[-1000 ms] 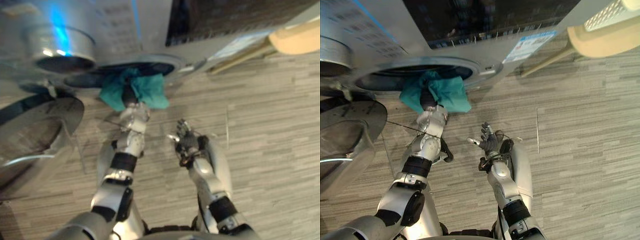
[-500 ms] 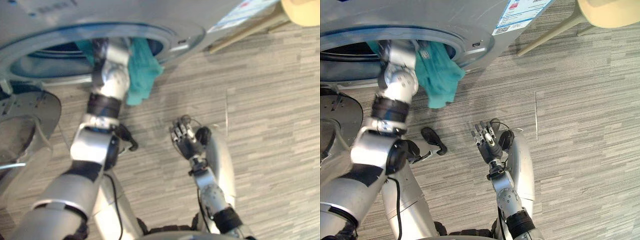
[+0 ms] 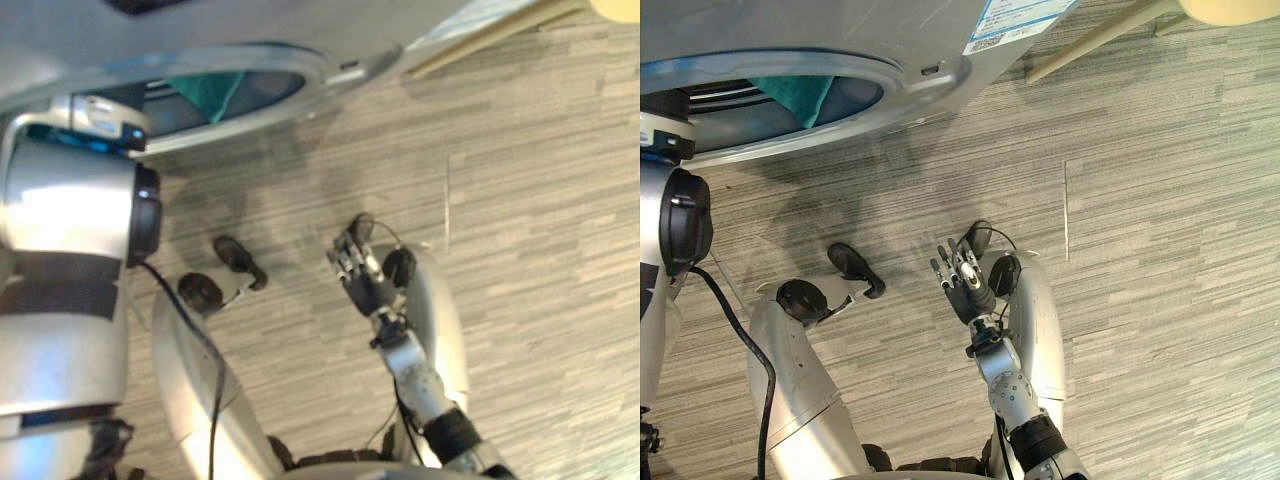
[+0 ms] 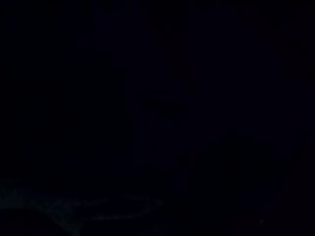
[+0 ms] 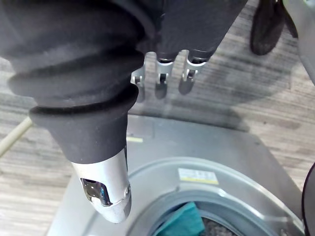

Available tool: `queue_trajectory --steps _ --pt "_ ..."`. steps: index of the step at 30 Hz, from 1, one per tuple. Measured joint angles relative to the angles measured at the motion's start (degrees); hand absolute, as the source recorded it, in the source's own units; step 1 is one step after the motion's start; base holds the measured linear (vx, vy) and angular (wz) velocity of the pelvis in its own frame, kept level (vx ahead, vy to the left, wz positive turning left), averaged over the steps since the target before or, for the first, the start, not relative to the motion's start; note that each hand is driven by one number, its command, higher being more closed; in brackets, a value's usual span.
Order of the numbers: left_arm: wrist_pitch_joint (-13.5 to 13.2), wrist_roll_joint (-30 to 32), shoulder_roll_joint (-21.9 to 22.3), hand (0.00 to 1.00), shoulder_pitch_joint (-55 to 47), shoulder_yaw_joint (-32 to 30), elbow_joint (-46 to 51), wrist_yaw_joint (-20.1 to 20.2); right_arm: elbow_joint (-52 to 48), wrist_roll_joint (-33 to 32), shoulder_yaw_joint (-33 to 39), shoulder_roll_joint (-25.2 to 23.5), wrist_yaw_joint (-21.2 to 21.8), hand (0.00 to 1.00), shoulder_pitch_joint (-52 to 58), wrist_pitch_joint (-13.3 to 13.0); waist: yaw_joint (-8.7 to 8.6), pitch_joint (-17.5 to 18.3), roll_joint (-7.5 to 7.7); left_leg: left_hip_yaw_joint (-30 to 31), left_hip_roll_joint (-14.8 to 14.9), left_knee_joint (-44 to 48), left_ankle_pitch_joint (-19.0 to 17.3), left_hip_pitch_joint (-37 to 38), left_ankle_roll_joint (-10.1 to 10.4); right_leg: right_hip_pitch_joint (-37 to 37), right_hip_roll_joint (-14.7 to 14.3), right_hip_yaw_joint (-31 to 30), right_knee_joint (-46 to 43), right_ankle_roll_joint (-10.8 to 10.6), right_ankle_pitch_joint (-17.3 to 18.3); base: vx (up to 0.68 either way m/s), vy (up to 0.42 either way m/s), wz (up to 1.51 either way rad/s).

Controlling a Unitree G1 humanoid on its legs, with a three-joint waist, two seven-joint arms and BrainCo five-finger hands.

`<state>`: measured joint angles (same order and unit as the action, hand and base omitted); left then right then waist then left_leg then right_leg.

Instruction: Pick up the laundry basket with both hands and put the clothes into the washing machine.

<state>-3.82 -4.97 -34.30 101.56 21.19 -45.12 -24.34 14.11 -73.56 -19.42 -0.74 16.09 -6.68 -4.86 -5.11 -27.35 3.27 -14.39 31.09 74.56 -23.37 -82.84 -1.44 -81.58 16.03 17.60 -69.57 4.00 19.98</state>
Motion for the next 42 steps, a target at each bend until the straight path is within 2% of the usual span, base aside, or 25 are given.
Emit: queue_trajectory --steps 1,2,3,4,6,8,10,11,13,14,18,21,23,27,31,32,33,35,38,39,41,42 --pt "0.55 3.28 -0.18 1.0 0.0 0.5 0.0 -0.09 0.04 0.04 -0.02 0.0 0.38 0.0 0.01 0.0 0.0 0.0 0.0 -0.03 0.0 -0.05 0.04 0.0 -0.04 0.0 0.0 0.01 0.07 -0.01 -0.06 -0.03 -0.021 -0.02" --pt "2.19 16.15 -0.5 1.0 -0.01 2.02 0.01 -0.1 0.17 0.2 -0.09 0.02 1.57 0.0 0.0 0.25 0.03 0.0 0.0 -0.18 -0.03 -0.37 0.19 0.0 -0.11 0.01 0.0 0.16 0.47 -0.01 -0.33 0.0 0.0 0.0" --pt "2.56 21.67 -0.6 1.0 -0.01 2.91 0.01 0.04 0.27 0.27 -0.09 0.04 1.92 0.0 0.0 0.29 0.05 0.0 0.0 -0.24 -0.06 -0.64 0.33 0.0 -0.17 0.12 0.01 0.33 0.84 -0.05 -0.5 0.0 0.0 0.0" --pt "3.58 28.94 -0.63 0.0 -0.24 3.06 0.01 0.95 0.45 0.63 -0.17 0.03 2.34 0.0 0.0 0.25 0.02 0.0 0.0 -0.23 -0.07 -0.78 0.42 0.02 -0.22 0.3 0.14 0.67 1.1 -0.1 -0.68 0.0 0.0 0.0" --pt "4.34 34.75 -0.64 0.0 -1.42 2.77 -0.02 2.37 0.79 1.43 -0.44 0.03 2.88 0.0 -0.01 0.16 0.01 0.0 0.0 -0.59 -0.08 -1.0 0.5 0.57 -0.23 0.52 0.2 0.65 1.31 0.03 -0.83 -0.01 -0.011 -0.02" --pt "4.86 36.78 -0.42 0.0 -3.72 1.38 -1.13 4.57 1.23 1.66 -0.65 0.09 2.86 0.0 -0.02 0.19 0.09 -0.01 0.01 -1.39 -0.06 -1.74 0.66 1.82 -0.12 0.99 0.08 0.33 1.84 0.41 -1.1 -0.03 -0.029 -0.04" --pt "5.32 34.05 0.55 0.0 -6.51 -2.84 -3.94 7.44 2.22 1.64 -0.96 0.05 2.66 0.0 -0.02 0.36 0.11 -0.01 0.02 -1.86 0.21 -2.96 1.07 3.39 0.35 2.26 -0.59 0.57 3.27 0.65 -1.6 -0.04 -0.041 -0.14" --pt "5.29 28.7 1.13 0.0 -8.76 -6.2 -5.09 9.3 2.46 1.62 -1.06 -0.01 2.39 0.0 -0.02 0.77 0.36 -0.01 0.02 -1.91 0.61 -4.1 1.54 4.14 0.83 3.33 -1.37 1.05 4.83 0.51 -2.01 -0.05 -0.051 -0.18" --pt "5.22 25.21 1.49 0.0 -10.91 -8.38 -5.3 10.41 2.51 1.63 -1.01 -0.01 1.8 0.0 -0.02 0.95 0.55 0.0 0.02 -1.98 0.77 -5.06 1.96 4.63 1.11 3.95 -1.84 1.4 5.84 0.43 -2.3 -0.04 -0.044 -0.08" --pt "5.11 22.9 1.72 0.0 -13.07 -9.75 -6.49 12.23 2.63 1.68 -0.76 -0.01 1.16 0.0 -0.01 1.18 0.72 0.0 0.03 -2.01 0.76 -5.78 2.36 5.09 1.35 4.48 -2.04 1.65 6.47 0.56 -2.4 -0.04 -0.052 0.0" --pt "6.1 22.17 2.4 0.0 -21.72 -14.72 -11.71 19.21 2.61 2.28 0.51 -0.19 0.27 0.0 0.03 1.57 0.85 0.02 0.05 -1.47 1.1 -7.46 3.15 6.95 2.1 7.0 -3.02 2.79 8.36 1.13 -2.74 -0.02 -0.045 -0.03" --pt "6.51 23.96 4.18 0.0 -29.99 -17.31 -11.68 23.48 2.79 5.18 1.94 -0.04 -0.21 0.0 1.22 1.74 0.9 0.19 0.29 -2.48 1.32 -9.75 3.55 11.33 2.76 10.94 -4.09 2.81 10.92 1.01 -3.14 0.0 -0.042 -0.05" --pt "7.03 26.4 5.19 0.0 -33.02 -17.31 -11.12 24.22 2.5 6.59 2.69 0.02 -0.44 0.0 2.32 1.71 0.86 0.29 0.34 -3.11 1.3 -10.99 3.72 13.81 3.05 13.12 -4.47 2.74 12.17 0.88 -3.3 0.01 -0.048 -0.05" --pt "7.11 37.57 7.77 0.0 -41.7 -16.18 -5.09 23.94 2.5 8.33 2.68 1.58 -0.98 0.0 4.51 1.73 0.83 0.71 0.68 -4.53 0.71 -14.64 4.64 19.97 4.02 18.4 -5.1 2.76 15.12 0.58 -3.53 0.03 -0.083 0.03" --pt "5.98 41.83 8.12 0.0 -59.74 -16.29 3.02 22.54 2.2 10.09 3.44 3.35 -0.98 0.0 6.49 1.36 0.79 1.07 0.54 -6.49 -0.32 -19.23 5.54 28.92 5.25 25.92 -5.4 2.88 18.36 0.5 -3.57 0.06 -0.095 0.04" --pt "5.89 42.15 9.24 0.0 -65.81 -15.45 4.44 22.67 2.34 11.11 3.95 3.78 -1.02 0.0 7.96 1.39 1.08 3.3 0.43 -7.04 -0.81 -20.96 5.83 30.79 5.71 27.31 -5.65 2.85 19.74 0.4 -3.62 0.08 -0.102 0.05" --pt "5.91 42.25 10.11 0.0 -68.33 -14.98 4.43 22.92 2.37 11.37 4.0 4.09 -1.03 0.0 8.66 1.42 1.31 4.37 0.37 -7.23 -1.18 -21.87 6.1 31.73 5.89 28.1 -5.72 2.81 20.42 0.28 -3.69 0.09 -0.068 0.07" --pt "5.94 42.1 14.09 0.0 -74.91 -14.91 3.83 23.23 2.54 13.49 3.94 5.12 -1.04 0.0 9.74 1.96 2.33 5.38 0.2 -8.83 -2.21 -25.49 6.85 38.58 6.0 34.22 -5.88 2.77 23.43 -0.39 -4.08 0.09 -0.042 0.08" --pt "5.71 40.77 19.09 0.0 -77.96 -18.32 0.82 22.79 2.9 15.99 3.69 5.72 -1.04 0.0 10.86 2.88 2.38 8.39 -0.64 -10.12 -3.35 -28.82 7.32 43.91 6.07 39.21 -6.01 2.62 26.83 -1.57 -4.8 0.07 0.018 0.01" --pt "5.7 37.72 21.58 0.0 -79.15 -21.15 -2.21 21.94 3.65 17.88 3.58 5.71 -1.04 0.0 11.58 2.97 2.26 10.03 -1.08 -11.32 -4.04 -30.81 7.57 47.49 6.09 42.33 -6.08 2.4 28.98 -2.25 -5.41 0.07 0.052 -0.07" --pt "5.66 34.63 23.27 0.0 -80.81 -24.14 -5.17 21.27 5.09 19.05 3.34 5.71 -1.04 0.0 12.2 2.99 1.97 12.31 -1.31 -12.71 -4.42 -32.69 7.67 50.61 6.13 44.69 -6.41 1.97 31.09 -2.59 -6.05 0.07 0.044 -0.16" --pt "5.57 30.84 23.93 0.0 -82.3 -25.7 -7.09 21.15 5.64 20.4 2.98 5.7 -1.04 0.0 12.62 3.01 1.64 12.63 -1.47 -13.77 -4.78 -34.31 7.82 54.05 6.3 47.62 -6.83 1.48 32.8 -2.9 -6.51 0.09 0.041 -0.18"
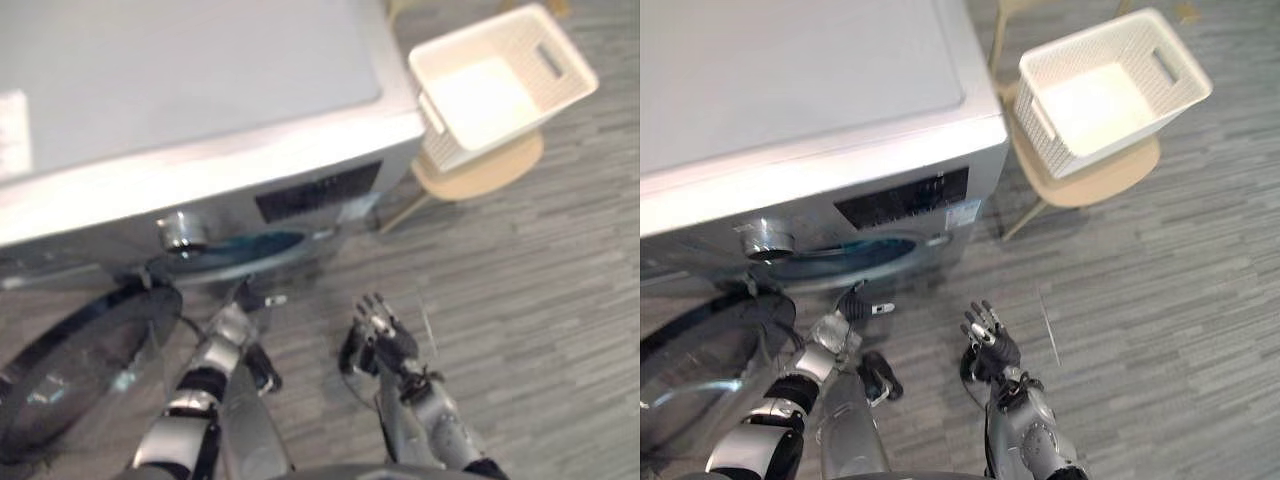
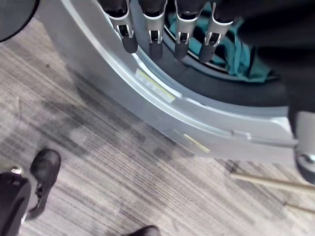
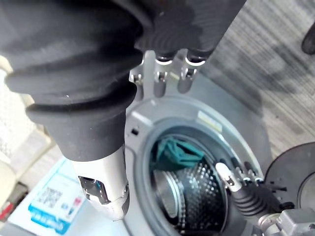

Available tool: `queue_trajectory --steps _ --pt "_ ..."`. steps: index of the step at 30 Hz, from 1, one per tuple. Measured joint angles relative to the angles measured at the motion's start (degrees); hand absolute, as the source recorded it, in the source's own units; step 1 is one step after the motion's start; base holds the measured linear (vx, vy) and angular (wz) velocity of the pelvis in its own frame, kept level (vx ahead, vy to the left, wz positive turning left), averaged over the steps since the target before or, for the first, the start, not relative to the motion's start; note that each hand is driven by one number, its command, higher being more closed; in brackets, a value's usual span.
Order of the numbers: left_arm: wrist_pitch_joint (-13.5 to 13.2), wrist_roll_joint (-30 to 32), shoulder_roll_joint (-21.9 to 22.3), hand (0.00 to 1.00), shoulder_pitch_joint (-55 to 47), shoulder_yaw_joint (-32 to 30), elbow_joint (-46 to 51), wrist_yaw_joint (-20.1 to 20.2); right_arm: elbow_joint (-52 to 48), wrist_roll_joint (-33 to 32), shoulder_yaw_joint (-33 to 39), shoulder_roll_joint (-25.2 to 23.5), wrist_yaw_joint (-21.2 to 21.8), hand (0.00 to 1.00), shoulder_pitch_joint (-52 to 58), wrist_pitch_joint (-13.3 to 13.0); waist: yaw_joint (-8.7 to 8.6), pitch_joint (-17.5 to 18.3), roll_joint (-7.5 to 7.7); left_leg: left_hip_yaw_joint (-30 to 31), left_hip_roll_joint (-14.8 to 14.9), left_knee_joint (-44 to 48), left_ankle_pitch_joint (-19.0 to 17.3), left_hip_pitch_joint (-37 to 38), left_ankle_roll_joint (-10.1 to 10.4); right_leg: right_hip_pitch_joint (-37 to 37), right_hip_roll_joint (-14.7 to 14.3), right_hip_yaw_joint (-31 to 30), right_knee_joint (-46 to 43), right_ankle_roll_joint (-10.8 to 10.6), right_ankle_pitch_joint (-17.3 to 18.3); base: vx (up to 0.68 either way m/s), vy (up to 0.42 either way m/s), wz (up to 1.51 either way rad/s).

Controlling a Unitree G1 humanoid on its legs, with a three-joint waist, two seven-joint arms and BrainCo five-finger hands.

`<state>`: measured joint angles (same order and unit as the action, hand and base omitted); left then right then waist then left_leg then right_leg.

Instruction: Pick up the laundry basket with both hands and put the clothes into the washing machine.

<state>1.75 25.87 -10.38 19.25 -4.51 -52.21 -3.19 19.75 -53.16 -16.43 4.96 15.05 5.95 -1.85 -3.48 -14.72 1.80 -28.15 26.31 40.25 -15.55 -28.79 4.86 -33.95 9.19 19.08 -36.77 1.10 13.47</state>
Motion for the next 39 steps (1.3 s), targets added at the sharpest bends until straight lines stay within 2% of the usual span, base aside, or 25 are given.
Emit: queue_trajectory --steps 2,4,7,9,13,14,15,16,17,19,20,21,22,23,24,25,26,28,31,34,35,36,37,38,39 --pt "-0.18 -3.57 0.97 0.0 -3.72 -1.5 -2.18 0.02 0.95 1.64 -0.29 -0.11 0.03 0.0 1.44 0.03 -0.56 1.77 -0.18 -1.3 -1.09 -2.91 0.56 4.0 0.28 3.24 -0.01 -0.36 2.16 -0.42 -0.35 0.09 0.024 -0.08" --pt "-1.02 -8.36 2.88 0.0 -8.6 -2.33 -5.38 -0.04 5.56 3.94 -0.12 -0.04 0.01 0.0 2.83 -0.07 -0.62 4.53 -0.23 -1.69 -4.26 -8.66 2.49 8.45 0.96 6.89 0.89 0.01 5.05 -0.9 -0.61 0.12 -0.003 0.2" --pt "-1.14 -14.74 4.94 0.0 -13.02 -3.21 -9.51 -0.68 15.27 6.57 1.36 0.26 -0.14 0.0 2.08 0.11 -0.49 6.27 -1.76 0.21 -7.41 -15.47 5.61 12.44 1.45 12.49 1.51 2.87 9.79 -1.58 -1.46 0.12 -0.015 0.47" --pt "-1.21 -18.33 5.47 0.0 -16.0 -5.46 -9.72 -0.78 17.8 7.88 2.8 0.29 -0.34 0.0 1.59 0.2 -0.35 6.54 -2.0 1.38 -8.75 -18.95 7.21 15.82 1.76 16.59 1.63 4.53 12.06 -1.93 -1.71 0.13 -0.007 0.47" --pt "-2.32 -23.15 5.54 0.0 -21.62 -9.42 -10.95 -0.81 22.64 10.98 6.73 0.05 -1.48 0.0 2.02 0.09 0.34 10.2 -2.41 3.53 -10.85 -27.08 11.15 21.17 2.38 24.44 0.2 8.23 20.23 -2.79 -4.05 0.1 -0.003 0.43" --pt "-2.23 -24.18 5.56 0.0 -22.69 -10.86 -9.61 -0.71 23.7 11.88 10.52 -0.11 -2.58 0.0 3.12 -0.1 1.18 11.35 -2.58 4.69 -11.64 -30.06 13.51 21.71 2.43 26.98 -0.61 10.33 24.47 -2.95 -6.01 0.08 0.004 0.57" --pt "-2.13 -24.43 5.55 0.0 -23.61 -10.96 -7.13 -0.74 23.96 12.45 12.49 -0.18 -2.85 0.0 3.56 -0.04 1.34 11.37 -2.54 5.19 -11.87 -30.43 14.09 21.59 2.34 27.83 -0.74 11.23 25.71 -2.92 -6.56 0.06 0.026 0.69" --pt "-2.16 -25.46 5.59 0.0 -27.16 -10.0 0.65 -0.8 23.97 13.36 16.32 -0.1 -4.27 0.0 4.63 -0.07 1.53 11.33 -2.63 6.42 -12.21 -30.0 14.36 21.02 2.15 29.11 -0.91 12.86 27.18 -2.95 -7.03 0.0 0.038 0.58" --pt "-3.66 -29.21 5.81 0.0 -32.62 -7.43 8.88 -0.54 23.94 14.98 20.84 -0.09 -6.37 0.0 5.99 0.16 2.38 11.29 -2.76 7.16 -11.66 -27.04 14.4 19.62 2.13 29.81 -0.71 13.92 26.81 -2.92 -7.03 -0.03 0.045 0.46" --pt "-5.94 -31.63 6.48 0.0 -36.64 -6.72 11.09 -0.39 23.93 17.81 23.67 0.14 -8.11 0.0 7.41 0.17 2.82 11.65 -3.01 8.1 -11.85 -26.01 15.2 18.8 2.15 29.81 -0.17 14.35 26.7 -2.7 -7.17 -0.03 0.032 0.18" --pt "-6.34 -32.11 6.87 0.0 -37.42 -6.87 10.73 -0.41 23.96 18.86 24.11 0.08 -8.83 0.0 7.96 0.04 2.74 12.04 -2.53 8.94 -12.37 -26.61 15.29 19.18 2.53 29.81 0.3 14.99 27.05 -2.34 -7.39 -0.07 0.067 0.12" --pt "-6.07 -32.42 8.21 0.0 -37.86 -7.46 8.08 -0.44 24.67 20.82 25.36 0.4 -9.92 0.0 8.16 -0.11 3.34 10.66 -2.62 9.85 -11.62 -17.99 11.14 18.22 1.35 30.23 0.97 15.41 26.8 -2.14 -7.39 -0.08 0.104 0.02" --pt "-6.02 -32.92 9.79 0.0 -38.58 -8.82 5.65 -0.48 25.57 22.84 25.99 0.65 -10.57 0.0 8.59 -0.21 3.43 10.53 -3.6 12.38 -11.06 -10.81 8.76 18.86 2.48 31.6 1.09 15.1 26.62 -2.17 -7.55 -0.08 0.095 0.0" --pt "-5.87 -32.87 9.72 0.0 -38.51 -8.72 4.01 -0.53 26.13 24.04 26.08 0.65 -11.08 0.0 8.77 -0.18 3.4 10.57 -4.17 13.76 -11.19 -9.79 8.31 19.74 3.39 32.01 1.11 15.15 26.41 -2.33 -7.74 -0.04 0.124 0.01" --pt "-5.77 -32.5 9.96 0.0 -38.05 -8.55 1.75 -0.65 27.19 27.27 26.07 0.46 -11.63 0.0 8.59 0.11 3.11 10.51 -5.15 15.94 -11.67 -11.61 6.89 21.61 5.73 31.82 1.11 15.08 25.96 -2.67 -8.05 -0.15 0.224 0.08" --pt "-5.74 -32.34 9.8 0.0 -37.12 -8.49 0.32 -0.96 28.33 29.12 26.43 -0.03 -11.88 0.0 7.46 0.33 2.5 10.52 -5.32 16.55 -12.41 -14.81 5.68 22.35 5.8 31.55 1.02 14.83 26.1 -3.02 -9.05 -0.18 0.267 0.07" --pt "-5.64 -32.21 9.29 0.0 -36.23 -8.37 -0.42 -1.04 28.45 29.84 26.62 -0.37 -12.35 0.0 6.96 0.36 2.39 10.52 -5.22 16.48 -12.77 -16.93 5.46 22.88 5.61 31.07 1.01 14.65 26.54 -2.85 -9.89 -0.25 0.266 0.0" --pt "-5.32 -30.0 7.58 0.0 -32.72 -6.3 -0.98 -2.34 28.98 33.04 26.63 -1.52 -13.95 0.0 4.76 0.54 2.58 9.97 -3.65 15.02 -15.25 -27.02 5.18 25.58 5.0 27.93 1.87 13.53 27.97 -2.82 -12.88 -0.26 0.193 -0.16" --pt "-5.31 -26.08 5.22 0.0 -29.45 -4.16 -2.3 -4.62 28.86 33.7 26.2 -2.52 -15.86 0.0 4.79 0.48 2.0 8.55 -1.41 13.28 -19.63 -34.14 8.96 27.28 0.85 25.99 4.16 10.81 29.62 -3.95 -15.93 -0.3 0.153 -0.25" --pt "-5.36 -24.68 3.8 0.0 -28.77 -1.82 -2.49 -5.54 28.21 34.16 24.54 -2.7 -16.33 0.0 4.71 0.46 1.03 7.68 0.2 11.34 -21.19 -31.73 8.72 25.9 -1.07 24.97 5.51 9.26 29.92 -5.21 -16.4 -0.24 0.103 -0.28" --pt "-5.4 -24.0 4.54 0.0 -28.49 -1.8 -2.6 -5.67 28.06 35.24 23.83 -2.08 -16.3 0.0 4.43 0.46 1.54 8.13 -1.73 9.57 -19.51 -30.86 8.87 24.87 -2.62 23.98 4.72 9.16 28.65 -8.43 -12.06 -0.17 0.055 -0.4" --pt "-5.43 -23.78 4.97 0.0 -28.42 -1.84 -2.65 -5.71 27.94 35.77 23.42 -1.65 -16.29 0.0 3.89 0.36 1.74 7.55 -2.78 9.03 -18.58 -30.64 8.66 24.65 -3.42 22.58 5.12 9.08 24.09 -6.45 -10.83 -0.18 0.024 -0.39" --pt "-5.39 -23.32 4.82 0.0 -28.27 -1.81 -2.74 -5.75 28.07 36.24 22.98 -1.09 -16.23 0.0 3.14 0.01 1.53 6.99 -2.56 9.18 -17.55 -29.96 8.76 24.6 -3.62 20.87 6.23 8.46 11.83 -3.69 -9.05 -0.17 -0.032 -0.2" --pt "-5.28 -22.94 4.16 0.0 -28.73 -1.83 -3.03 -5.74 28.77 36.74 22.48 -1.49 -16.24 0.0 3.3 -0.11 1.47 7.24 -2.13 9.32 -17.26 -29.84 8.93 24.67 -3.43 21.32 6.95 6.82 3.65 -2.91 -8.01 -0.16 -0.035 -0.03" --pt "-5.18 -22.94 3.78 0.0 -29.26 -1.8 -2.46 -5.76 29.57 36.93 22.09 -1.72 -16.17 0.0 3.38 -0.17 1.46 7.73 -1.24 9.5 -17.35 -29.75 9.08 24.65 -3.21 22.52 6.97 5.95 1.51 -3.15 -7.77 -0.05 -0.126 0.08"
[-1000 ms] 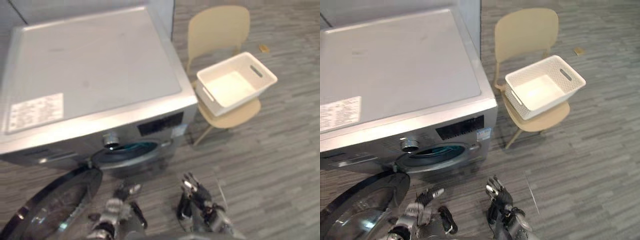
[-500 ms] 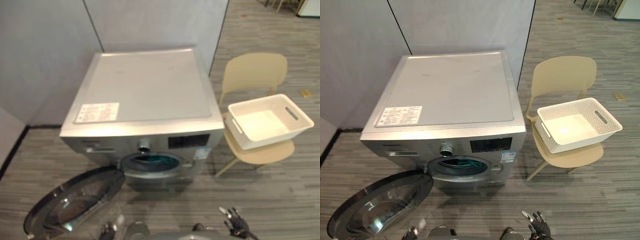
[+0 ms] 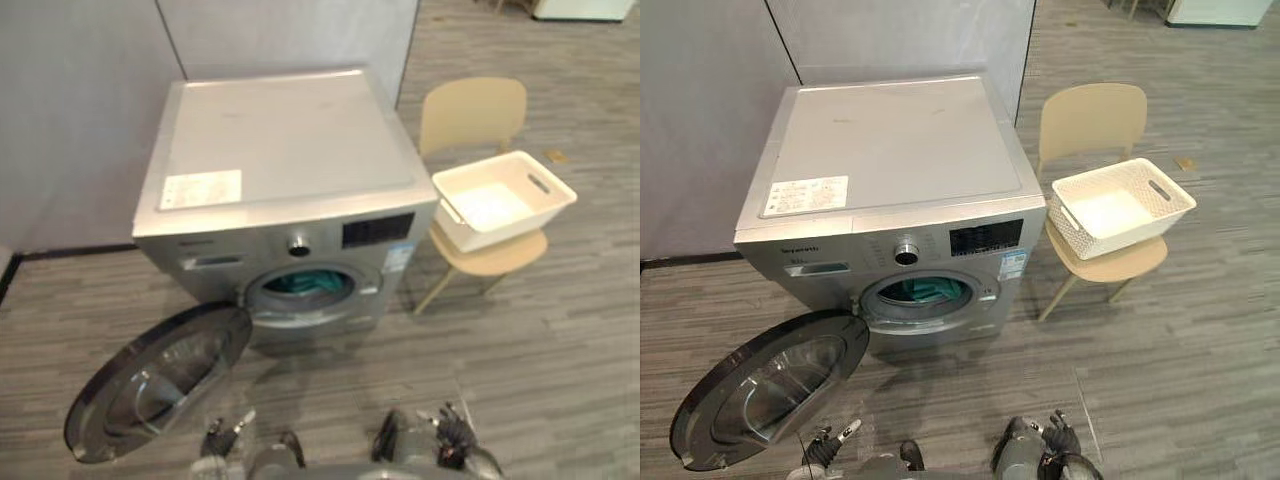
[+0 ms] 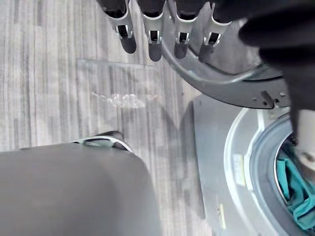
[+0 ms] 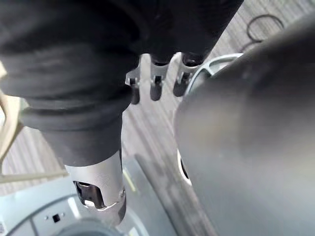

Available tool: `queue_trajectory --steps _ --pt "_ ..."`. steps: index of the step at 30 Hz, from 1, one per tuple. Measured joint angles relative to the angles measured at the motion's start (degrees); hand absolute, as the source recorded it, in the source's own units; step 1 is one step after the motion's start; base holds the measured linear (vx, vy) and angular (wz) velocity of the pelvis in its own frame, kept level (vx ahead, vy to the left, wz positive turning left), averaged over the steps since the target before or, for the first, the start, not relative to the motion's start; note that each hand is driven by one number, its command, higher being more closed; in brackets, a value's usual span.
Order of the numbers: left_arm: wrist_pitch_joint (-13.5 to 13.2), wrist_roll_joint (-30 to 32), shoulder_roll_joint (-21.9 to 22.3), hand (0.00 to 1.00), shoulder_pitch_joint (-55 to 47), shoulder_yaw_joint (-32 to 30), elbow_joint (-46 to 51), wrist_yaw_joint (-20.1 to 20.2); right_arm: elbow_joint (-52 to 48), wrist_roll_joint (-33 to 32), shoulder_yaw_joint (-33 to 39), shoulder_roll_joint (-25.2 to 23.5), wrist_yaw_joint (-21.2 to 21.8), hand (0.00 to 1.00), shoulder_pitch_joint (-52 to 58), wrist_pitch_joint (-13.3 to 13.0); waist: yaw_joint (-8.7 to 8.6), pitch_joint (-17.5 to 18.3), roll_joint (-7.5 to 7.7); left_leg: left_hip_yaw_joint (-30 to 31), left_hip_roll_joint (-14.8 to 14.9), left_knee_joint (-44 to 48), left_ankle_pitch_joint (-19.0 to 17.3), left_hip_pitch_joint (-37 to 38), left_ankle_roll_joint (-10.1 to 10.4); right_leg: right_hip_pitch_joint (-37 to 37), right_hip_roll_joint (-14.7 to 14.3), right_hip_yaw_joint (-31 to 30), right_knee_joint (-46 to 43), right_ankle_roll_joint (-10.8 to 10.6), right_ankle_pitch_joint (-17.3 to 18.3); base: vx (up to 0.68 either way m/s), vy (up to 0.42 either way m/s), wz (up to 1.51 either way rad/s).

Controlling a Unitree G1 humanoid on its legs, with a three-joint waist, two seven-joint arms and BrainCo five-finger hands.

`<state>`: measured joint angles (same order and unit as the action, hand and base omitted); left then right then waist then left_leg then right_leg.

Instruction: Pick up the laundry basket with both hands and put the clothes into the washing machine.

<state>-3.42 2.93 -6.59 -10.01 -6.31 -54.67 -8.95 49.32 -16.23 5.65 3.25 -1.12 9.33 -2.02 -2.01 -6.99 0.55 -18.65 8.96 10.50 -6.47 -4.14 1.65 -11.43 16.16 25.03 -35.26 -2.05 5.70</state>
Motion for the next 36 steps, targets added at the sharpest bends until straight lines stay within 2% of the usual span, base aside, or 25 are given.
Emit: queue_trajectory --steps 1,2,3,4,5,6,7,9,11,13,15,17,18,19,21,23,24,25,27,28,31,32,36 --pt "0.79 0.01 -0.65 0.0 -0.93 0.64 3.12 -0.02 1.72 0.11 -0.14 -0.37 0.19 0.0 -0.14 0.08 0.3 0.8 1.57 0.42 -0.6 0.22 0.46 -0.3 0.71 2.22 -0.39 -1.76 0.92 -2.21 2.27 -0.05 -0.141 0.16" --pt "1.37 -0.03 -0.56 0.0 -2.04 2.63 8.12 0.21 2.62 0.23 0.12 -0.26 0.33 0.0 -0.22 0.17 0.84 1.37 2.1 1.49 -1.45 -0.4 1.32 -0.93 0.98 2.77 -1.95 -3.3 4.2 -2.79 2.63 -0.05 -0.119 0.17" --pt "1.59 -0.08 -0.51 0.0 -2.48 3.96 10.6 0.63 3.27 0.58 0.16 -0.02 0.34 0.0 -0.22 0.3 1.44 1.66 1.33 2.23 -1.45 -1.18 1.76 -1.4 0.94 3.43 -3.43 -3.86 7.25 -3.19 2.35 -0.05 -0.062 0.11" --pt "1.54 -0.08 0.62 0.0 -2.91 6.67 14.18 1.64 4.12 1.16 0.15 1.46 0.32 0.0 -0.51 0.63 2.7 2.76 -0.36 3.29 -1.57 -2.66 2.72 -3.08 0.53 5.59 -5.98 -5.5 15.43 -3.87 1.7 -0.04 -0.078 0.11" --pt "1.37 -0.19 2.2 0.0 -2.13 8.04 16.24 3.12 6.12 2.5 -0.14 2.77 0.29 0.0 -1.92 1.51 3.37 2.99 -0.65 2.95 -1.73 -2.18 3.93 -5.39 0.29 6.1 -6.55 -8.42 20.67 -3.43 2.56 -0.05 -0.089 0.15" --pt "1.37 -0.22 2.93 0.0 -1.57 8.19 16.34 3.72 6.76 3.27 -0.5 2.96 0.27 0.0 -2.64 2.06 3.35 2.97 -0.64 3.01 -2.21 -1.95 4.43 -6.08 0.26 6.35 -6.41 -8.63 22.84 -3.46 2.83 -0.09 -0.073 0.19" --pt "1.87 -1.48 4.92 0.0 -0.74 8.34 16.03 4.37 8.11 4.75 -1.57 3.53 0.15 0.0 -4.41 2.77 3.31 2.76 -2.1 3.33 -1.64 -1.9 5.85 -7.63 0.3 6.95 -7.83 -7.98 27.31 -3.22 0.0 -0.09 -0.019 0.12" --pt "1.97 -3.04 5.88 0.0 -0.81 8.45 16.06 5.12 8.15 6.3 -3.26 3.37 0.16 0.0 -5.15 3.17 3.66 2.21 -2.89 4.39 -1.33 -2.45 6.8 -7.83 0.57 9.09 -9.57 -7.72 32.66 -2.63 -2.84 -0.09 -0.011 0.04" --pt "1.97 -4.8 5.59 0.0 -1.2 8.29 16.01 5.07 7.91 7.44 -3.98 3.36 0.17 0.0 -5.06 3.18 4.45 2.12 -2.8 5.42 -1.03 -3.21 7.7 -7.51 1.05 10.69 -10.52 -6.54 35.05 -2.05 -3.96 -0.08 -0.049 0.27" --pt "1.96 -6.74 4.96 0.0 -1.32 7.85 15.96 4.99 7.85 7.87 -3.8 3.39 0.13 0.0 -5.0 3.12 4.43 1.33 -2.66 7.75 -0.94 -4.8 9.62 -7.34 1.39 12.21 -10.91 -3.68 35.58 -1.86 -3.98 -0.07 -0.049 0.62" --pt "2.04 -8.13 4.76 0.0 -1.39 6.49 15.89 4.94 7.71 7.88 -3.27 3.52 0.02 0.0 -5.16 3.03 4.96 0.76 -2.81 7.1 -0.34 -5.65 10.94 -7.27 1.41 12.35 -11.1 -1.81 35.1 -1.46 -3.79 -0.09 -0.021 0.35" --pt "2.61 -9.75 5.19 0.0 -2.91 3.34 15.78 4.61 7.68 7.89 -2.82 3.93 -0.08 0.0 -4.91 2.94 4.62 0.37 -2.85 4.48 0.56 -5.67 10.52 -6.94 0.41 12.33 -10.73 -0.73 33.78 -0.93 -3.47 -0.07 -0.003 0.23" --pt "2.88 -11.3 5.77 0.0 -3.75 1.39 15.8 4.23 7.65 7.89 -1.88 4.03 -0.13 0.0 -4.68 2.95 4.41 0.36 -3.39 3.69 0.78 -5.13 10.42 -7.0 0.24 12.43 -10.35 -0.06 33.07 -0.9 -3.16 -0.03 0.048 0.22" --pt "2.99 -13.29 6.72 0.0 -4.6 -1.83 15.89 3.34 7.57 7.94 -0.41 4.1 -0.17 0.0 -4.22 2.96 4.37 0.4 -4.03 4.39 0.48 -4.3 10.4 -7.04 0.24 12.55 -9.78 0.2 32.2 -1.05 -2.89 -0.03 0.081 0.23" --pt "2.96 -17.4 7.59 0.0 -5.58 -8.7 16.12 1.3 7.55 8.17 0.9 4.23 -0.14 0.0 -3.86 2.97 4.36 0.39 -4.14 5.71 -0.53 -3.6 10.36 -6.99 0.34 13.27 -8.86 1.06 31.42 -1.95 -2.28 -0.04 0.107 0.35" --pt "2.95 -20.43 7.63 0.0 -5.61 -15.85 17.57 -0.31 7.46 9.72 1.45 4.48 0.01 0.0 -3.62 2.96 4.14 0.47 -4.03 7.39 -1.92 -5.19 9.32 -6.42 1.24 13.83 -7.82 2.48 30.75 -1.98 -1.52 -0.01 0.171 0.72" --pt "0.46 -27.55 6.87 0.0 -5.94 -32.23 25.0 -7.35 6.62 11.42 2.7 5.18 -0.03 0.0 -0.3 2.57 2.91 1.97 -3.33 7.1 -2.56 -5.45 6.45 -2.9 1.61 15.82 -3.89 5.21 30.76 -3.83 -1.32 0.07 0.267 0.93" --pt "-1.77 -29.27 5.41 0.0 -5.75 -32.78 26.64 -9.14 6.19 11.38 2.8 4.88 0.01 0.0 0.63 2.41 2.87 2.53 -3.37 6.72 -3.64 -7.97 8.1 -2.1 1.03 16.1 -3.42 5.66 32.01 -4.41 -2.18 0.14 0.245 0.89" --pt "-3.87 -31.02 3.86 0.0 -4.48 -32.99 27.22 -11.23 6.13 11.36 2.89 4.52 0.06 0.0 0.67 2.42 2.98 2.21 -2.78 6.81 -4.88 -9.6 9.48 -1.87 0.86 16.17 -3.08 6.13 32.62 -5.02 -2.75 0.1 0.082 0.23" --pt "-3.64 -31.65 4.2 0.0 -3.4 -34.21 28.72 -11.41 6.14 11.36 2.87 4.25 0.03 0.0 0.69 2.44 2.98 2.23 -2.65 7.01 -5.34 -10.44 10.01 -1.71 0.35 16.2 -2.85 6.39 32.86 -5.06 -2.81 0.08 0.049 0.12" --pt "-3.02 -30.42 4.78 0.0 -1.92 -36.26 38.16 -13.31 6.06 11.35 2.25 4.01 0.06 0.0 0.45 2.41 3.06 2.33 -2.48 6.89 -6.08 -14.81 11.86 -0.22 0.7 15.43 -2.4 6.36 33.49 -5.71 -3.56 0.05 0.045 -0.01" --pt "-3.19 -27.46 2.25 0.0 0.63 -37.32 42.32 -14.2 5.7 11.56 1.12 4.14 0.21 0.0 -0.36 2.43 3.11 2.34 -2.35 6.61 -6.15 -15.98 12.66 -0.49 0.58 14.79 -2.41 6.15 33.4 -5.68 -3.82 0.06 0.03 -0.07" --pt "-2.79 -19.33 -8.18 0.0 10.15 -38.73 42.77 -15.54 2.4 12.3 -2.64 4.67 0.77 0.0 -2.21 2.42 3.08 1.83 -3.18 5.87 -6.21 -15.94 13.55 -4.08 -0.01 10.56 -2.67 4.84 33.34 -5.67 -4.67 0.03 0.026 -0.13"
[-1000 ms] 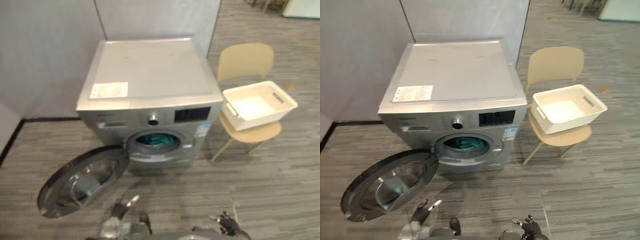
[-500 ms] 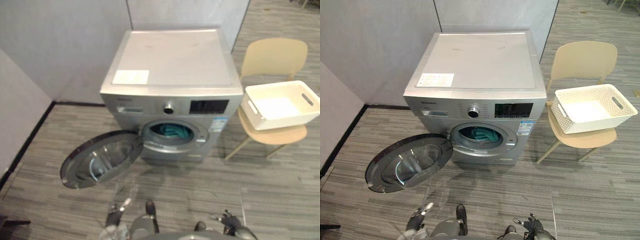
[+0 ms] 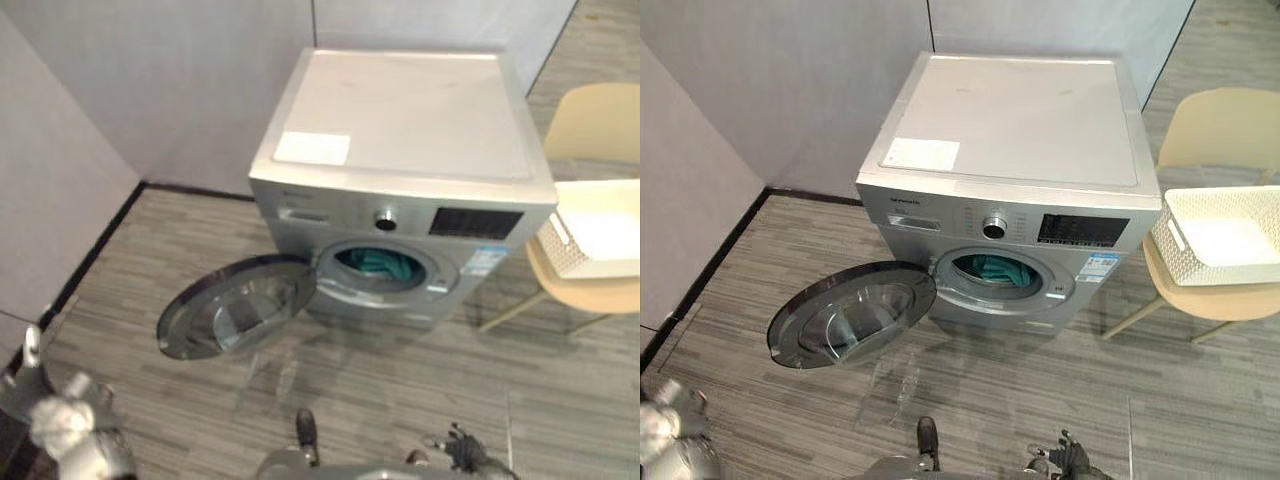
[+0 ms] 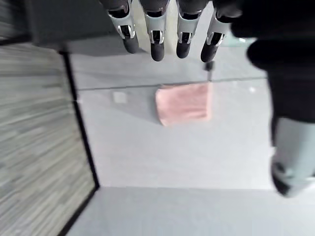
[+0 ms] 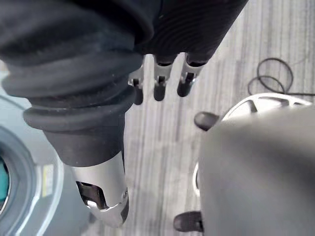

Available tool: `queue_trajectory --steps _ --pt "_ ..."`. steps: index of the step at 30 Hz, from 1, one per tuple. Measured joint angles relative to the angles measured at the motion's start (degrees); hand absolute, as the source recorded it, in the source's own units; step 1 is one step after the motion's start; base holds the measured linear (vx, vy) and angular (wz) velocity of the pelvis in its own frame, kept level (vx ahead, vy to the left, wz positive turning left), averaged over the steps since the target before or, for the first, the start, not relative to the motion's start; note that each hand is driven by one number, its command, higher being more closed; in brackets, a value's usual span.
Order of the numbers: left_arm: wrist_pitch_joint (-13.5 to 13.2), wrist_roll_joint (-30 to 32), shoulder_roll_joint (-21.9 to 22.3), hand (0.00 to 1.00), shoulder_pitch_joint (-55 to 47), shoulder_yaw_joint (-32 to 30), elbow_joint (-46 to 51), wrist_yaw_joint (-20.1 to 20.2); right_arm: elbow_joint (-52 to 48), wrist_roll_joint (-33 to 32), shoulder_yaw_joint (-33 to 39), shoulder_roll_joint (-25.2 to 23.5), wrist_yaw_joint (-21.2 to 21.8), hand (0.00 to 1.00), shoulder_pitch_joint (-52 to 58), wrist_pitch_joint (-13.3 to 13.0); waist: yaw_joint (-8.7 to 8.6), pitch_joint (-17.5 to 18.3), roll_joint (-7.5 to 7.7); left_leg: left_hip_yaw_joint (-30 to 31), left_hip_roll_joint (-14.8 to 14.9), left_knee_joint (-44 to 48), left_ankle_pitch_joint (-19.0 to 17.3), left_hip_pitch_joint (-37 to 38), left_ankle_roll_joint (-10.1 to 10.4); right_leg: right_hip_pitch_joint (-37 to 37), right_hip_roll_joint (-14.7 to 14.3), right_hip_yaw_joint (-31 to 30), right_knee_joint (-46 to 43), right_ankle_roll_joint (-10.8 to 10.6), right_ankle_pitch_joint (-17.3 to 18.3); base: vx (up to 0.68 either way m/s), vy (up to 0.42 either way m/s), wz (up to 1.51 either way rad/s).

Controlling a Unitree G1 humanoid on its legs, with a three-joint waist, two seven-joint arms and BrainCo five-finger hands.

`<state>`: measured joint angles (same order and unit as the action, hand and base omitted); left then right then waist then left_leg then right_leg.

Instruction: Pick up the laundry basket with both hands and put the clothes into the washing machine.

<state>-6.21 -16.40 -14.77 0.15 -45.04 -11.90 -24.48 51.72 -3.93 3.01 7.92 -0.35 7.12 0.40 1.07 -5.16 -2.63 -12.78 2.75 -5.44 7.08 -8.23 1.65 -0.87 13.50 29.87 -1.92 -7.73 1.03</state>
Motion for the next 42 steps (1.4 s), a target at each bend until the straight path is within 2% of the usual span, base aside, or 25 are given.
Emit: queue_trajectory --steps 3,5,8,9,10,12,14,16,18,20,21,22,28,31,32,34,36,38,40,42 --pt "1.49 3.34 -6.06 0.0 9.15 1.32 -5.91 -0.12 -3.18 -0.01 -3.61 -0.15 0.66 0.0 -1.03 0.0 -0.01 -0.69 -0.06 0.32 0.35 0.01 0.99 -3.81 -0.2 -3.69 -0.36 0.23 -0.36 0.37 -0.35 0.01 0.021 0.07" --pt "2.23 3.62 -8.01 0.0 12.55 3.07 -9.57 -0.12 -4.61 -0.02 -4.08 -0.37 0.65 0.0 -1.65 -0.1 -0.06 -1.28 0.5 0.35 0.58 0.01 1.35 -5.52 0.07 -5.5 -0.5 0.17 -0.56 0.52 -0.46 0.01 0.002 0.02" --pt "3.29 2.71 -11.02 0.0 17.55 6.85 -19.12 1.08 -6.17 -0.06 -4.63 -0.42 0.46 0.0 -2.7 -0.1 -0.21 -3.27 2.35 0.09 0.88 0.04 1.55 -6.93 0.1 -7.33 -0.67 -0.22 -0.92 0.59 -0.49 0.02 0.017 -0.06" --pt "4.88 0.87 -19.13 0.0 26.63 16.11 -36.32 6.35 -8.56 -0.65 -5.33 -0.44 0.26 0.0 -3.07 -0.32 -0.16 -5.94 5.46 -0.04 1.52 0.06 2.57 -10.15 0.37 -10.59 -1.48 -0.28 -1.0 1.16 -0.86 0.0 0.0 0.0" --pt "5.93 1.07 -21.17 0.0 29.85 18.28 -39.99 8.24 -9.13 -0.77 -5.34 -0.45 0.17 0.0 -3.06 -0.33 -0.17 -6.73 6.2 -0.13 2.01 0.07 2.78 -10.96 0.37 -11.35 -1.72 -0.28 -1.06 1.24 -0.92 0.0 0.0 0.0" --pt "6.58 1.57 -22.34 0.0 33.2 19.99 -41.67 10.22 -10.27 -1.22 -5.47 -0.61 -0.02 0.0 -2.85 -0.33 -0.19 -7.78 6.97 -0.43 2.29 0.07 2.87 -11.29 0.4 -11.72 -1.78 -0.4 -1.09 1.28 -0.91 0.0 0.014 -0.02" --pt "7.17 3.12 -22.93 0.0 35.87 21.14 -42.97 10.98 -11.51 -1.26 -5.82 -0.6 -0.2 0.0 -2.86 -0.53 -0.04 -8.66 7.12 -0.9 2.57 0.06 2.91 -11.42 0.46 -12.19 -1.82 -0.84 -1.31 1.33 -0.89 -0.01 0.026 -0.12" --pt "7.95 7.35 -25.12 0.0 40.44 24.86 -44.95 12.2 -13.3 -2.11 -6.0 -0.83 -0.58 0.0 -2.83 -1.22 0.0 -10.18 7.6 -1.66 3.3 0.05 3.21 -12.54 0.89 -13.87 -2.47 -1.61 -1.53 1.98 -1.3 -0.05 0.013 -0.19" --pt "9.36 18.33 -26.64 0.0 45.06 26.65 -45.06 14.53 -15.79 -2.47 -5.93 -1.07 -0.63 0.0 -2.73 -1.52 -0.02 -11.06 8.44 -1.68 4.32 0.05 3.85 -15.06 1.12 -16.38 -3.26 -1.61 -1.49 2.7 -1.8 -0.08 -0.008 -0.12" --pt "9.52 30.84 -30.25 0.0 49.13 27.48 -44.42 17.41 -19.59 -2.59 -5.76 -1.66 -0.91 0.0 -1.24 -1.58 0.59 -11.8 9.41 -1.91 5.66 0.02 4.5 -17.15 1.39 -18.22 -4.66 -1.66 -0.67 3.67 -2.51 -0.07 -0.022 -0.15" --pt "9.69 32.99 -30.8 0.0 49.69 27.57 -44.51 17.9 -20.85 -2.64 -5.76 -1.89 -0.92 0.0 -0.84 -1.61 0.61 -11.94 9.66 -2.18 5.96 0.0 4.51 -17.29 1.43 -18.53 -4.87 -1.8 -0.63 3.78 -2.59 -0.08 -0.015 -0.31" --pt "9.57 36.09 -32.92 0.0 51.1 27.29 -44.27 18.76 -28.62 -2.81 -6.0 -2.76 -0.91 0.0 1.61 -2.53 1.26 -12.3 10.38 -4.57 7.49 -0.38 4.07 -18.65 1.53 -19.96 -6.1 -2.35 0.33 4.63 -3.4 -0.06 0.003 -0.28" --pt "8.47 35.38 -32.64 0.0 50.46 26.56 -43.28 19.49 -31.27 -3.32 -6.23 -2.98 -0.89 0.0 2.3 -3.8 1.49 -12.24 10.45 -6.49 8.27 -0.01 4.96 -19.63 1.36 -20.5 -6.48 -1.96 1.1 4.22 -4.03 0.03 0.03 0.0" --pt "7.71 31.09 -31.16 0.0 49.29 22.25 -43.24 19.39 -31.68 -3.26 -6.28 -3.02 -0.87 0.0 2.47 -3.84 1.76 -12.12 10.46 -6.05 8.26 0.02 5.25 -20.18 1.41 -20.46 -6.7 -1.59 1.83 3.96 -4.2 0.04 0.026 0.07" --pt "7.84 27.53 -30.28 0.0 47.5 21.72 -44.15 20.46 -32.14 -3.2 -6.28 -3.0 -0.9 0.0 2.41 -3.78 1.94 -12.04 10.42 -6.04 8.2 0.02 5.26 -20.18 1.42 -20.29 -6.74 -1.56 2.19 3.93 -4.25 0.04 0.03 0.02" --pt "6.97 25.96 -28.79 0.0 44.27 21.09 -44.25 19.57 -32.54 -3.1 -6.25 -3.03 -0.84 0.0 2.35 -3.62 2.0 -11.97 10.4 -5.82 8.14 0.04 5.32 -20.17 1.48 -20.12 -6.74 -1.36 2.27 3.92 -4.26 0.04 0.037 0.05" --pt "7.32 24.03 -26.47 0.0 40.92 21.02 -44.36 20.65 -31.92 -2.18 -6.23 -3.03 -0.67 0.0 2.38 -2.24 2.29 -10.89 10.34 -5.37 7.86 0.05 5.37 -19.58 1.52 -18.84 -6.74 -0.7 3.12 3.8 -4.33 0.06 0.048 0.16" --pt "7.67 23.58 -23.34 0.0 37.05 21.64 -44.38 21.17 -30.33 -1.59 -6.07 -3.03 -0.62 0.0 2.17 -1.68 2.4 -8.64 10.2 -5.12 7.31 0.05 5.36 -18.9 1.52 -17.47 -6.56 -0.22 4.09 3.46 -4.54 0.06 0.05 0.19" --pt "8.52 22.18 -19.72 0.0 31.98 25.13 -44.54 22.41 -29.85 -0.18 -5.76 -3.02 -0.56 0.0 2.02 -1.24 2.43 -7.2 9.38 -5.35 6.64 0.05 5.31 -17.05 1.51 -15.54 -5.88 -0.15 4.23 3.16 -4.71 0.05 0.096 0.08" --pt "9.78 18.91 -17.77 0.0 27.72 30.4 -45.19 25.93 -27.14 0.29 -5.41 -3.06 -0.09 0.0 0.65 -1.04 2.55 -6.27 8.87 -6.37 6.0 0.05 5.26 -15.22 1.49 -14.28 -5.11 -0.91 4.13 2.83 -4.86 -0.01 0.104 -0.11"
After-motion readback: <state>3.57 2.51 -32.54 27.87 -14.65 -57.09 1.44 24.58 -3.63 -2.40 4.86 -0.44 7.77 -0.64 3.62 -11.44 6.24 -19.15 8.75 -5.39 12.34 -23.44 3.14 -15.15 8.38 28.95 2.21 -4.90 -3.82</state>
